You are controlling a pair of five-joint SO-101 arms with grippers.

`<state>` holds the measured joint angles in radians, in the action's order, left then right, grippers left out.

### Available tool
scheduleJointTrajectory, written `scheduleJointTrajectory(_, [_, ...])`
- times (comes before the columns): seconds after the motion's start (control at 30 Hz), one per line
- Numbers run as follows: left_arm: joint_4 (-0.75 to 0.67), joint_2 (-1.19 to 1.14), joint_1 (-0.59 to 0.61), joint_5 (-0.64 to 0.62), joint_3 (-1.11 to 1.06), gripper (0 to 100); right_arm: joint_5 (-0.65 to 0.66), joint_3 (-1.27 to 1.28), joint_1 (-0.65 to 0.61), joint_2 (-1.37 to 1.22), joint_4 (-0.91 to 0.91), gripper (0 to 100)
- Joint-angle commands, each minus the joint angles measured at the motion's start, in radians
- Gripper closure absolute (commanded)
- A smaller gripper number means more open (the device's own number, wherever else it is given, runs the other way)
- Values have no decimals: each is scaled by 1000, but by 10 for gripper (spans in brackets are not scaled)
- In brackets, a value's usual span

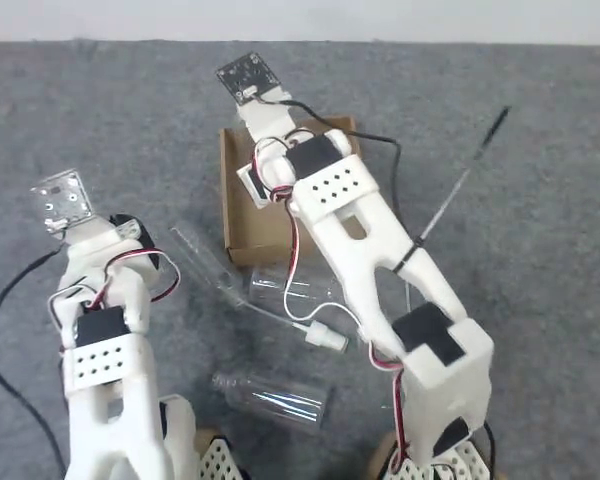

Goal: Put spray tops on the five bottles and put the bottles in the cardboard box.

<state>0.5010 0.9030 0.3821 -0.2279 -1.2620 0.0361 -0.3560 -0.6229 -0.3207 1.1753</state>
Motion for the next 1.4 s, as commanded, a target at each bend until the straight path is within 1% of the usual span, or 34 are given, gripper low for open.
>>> scheduleJointTrajectory(0.0, [-32, 48, 5, 5, 16, 988, 0, -17, -2, 128, 53, 670])
scheduleJointTrajectory(0.2, [-32, 48, 6, 5, 15, 988, 2, -17, 18, 180, 119, 670])
scheduleJointTrajectory(0.47, [-32, 48, 3, 5, 15, 988, 2, -17, 18, 323, 363, 669])
scheduleJointTrajectory(0.8, [-35, 48, 5, 5, 15, 988, -3, -17, 18, 449, 572, 668])
scheduleJointTrajectory(0.87, [-55, 48, 5, 5, 10, 988, -6, -17, 18, 460, 610, 668])
scheduleJointTrajectory(1.0, [-58, 46, 5, 5, 10, 988, -8, 35, 18, 493, 619, 668])
scheduleJointTrajectory(1.27, [-57, 46, 5, 5, 10, 988, -11, 245, 13, 636, 618, 668])
scheduleJointTrajectory(1.37, [-58, 44, 5, 5, 10, 988, -75, 334, 13, 680, 611, 668])
